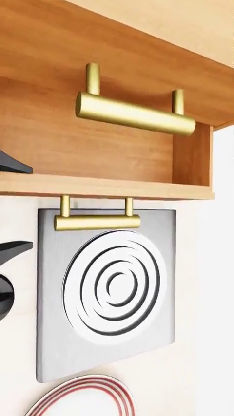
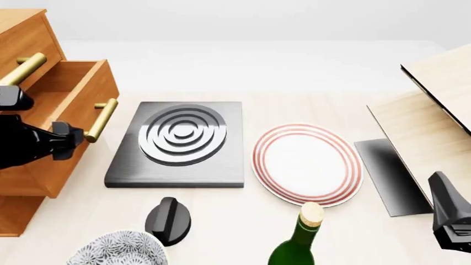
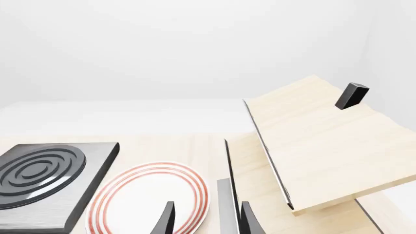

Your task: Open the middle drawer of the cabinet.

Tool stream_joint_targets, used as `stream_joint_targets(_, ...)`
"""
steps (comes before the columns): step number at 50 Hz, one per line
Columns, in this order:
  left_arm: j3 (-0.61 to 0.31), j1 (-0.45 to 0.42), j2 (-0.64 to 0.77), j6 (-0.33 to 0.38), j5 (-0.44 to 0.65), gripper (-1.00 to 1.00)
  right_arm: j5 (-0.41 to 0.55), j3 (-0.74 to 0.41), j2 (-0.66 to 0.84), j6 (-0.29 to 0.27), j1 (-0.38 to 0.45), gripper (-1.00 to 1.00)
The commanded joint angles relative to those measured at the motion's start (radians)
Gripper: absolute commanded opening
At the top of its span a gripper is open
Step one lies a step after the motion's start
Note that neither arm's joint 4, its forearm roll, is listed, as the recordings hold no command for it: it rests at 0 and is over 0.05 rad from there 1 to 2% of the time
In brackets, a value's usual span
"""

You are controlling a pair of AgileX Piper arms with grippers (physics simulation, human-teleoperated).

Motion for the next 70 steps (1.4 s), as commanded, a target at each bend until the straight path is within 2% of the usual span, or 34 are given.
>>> stream_joint_targets(1, 0.007, -0.075, 0.003, 0.019, -0.007, 1.0, 0.0, 0.0, 0.0, 0.0, 0.0, 1.0)
stream_joint_targets(25, 0.016, -0.127, 0.019, -0.001, -0.018, 1.0, 0.0, 0.0, 0.0, 0.0, 0.0, 1.0)
stream_joint_targets(70, -0.044, -0.217, -0.008, 0.002, 0.042, 1.0, 0.0, 0.0, 0.0, 0.0, 0.0, 1.0)
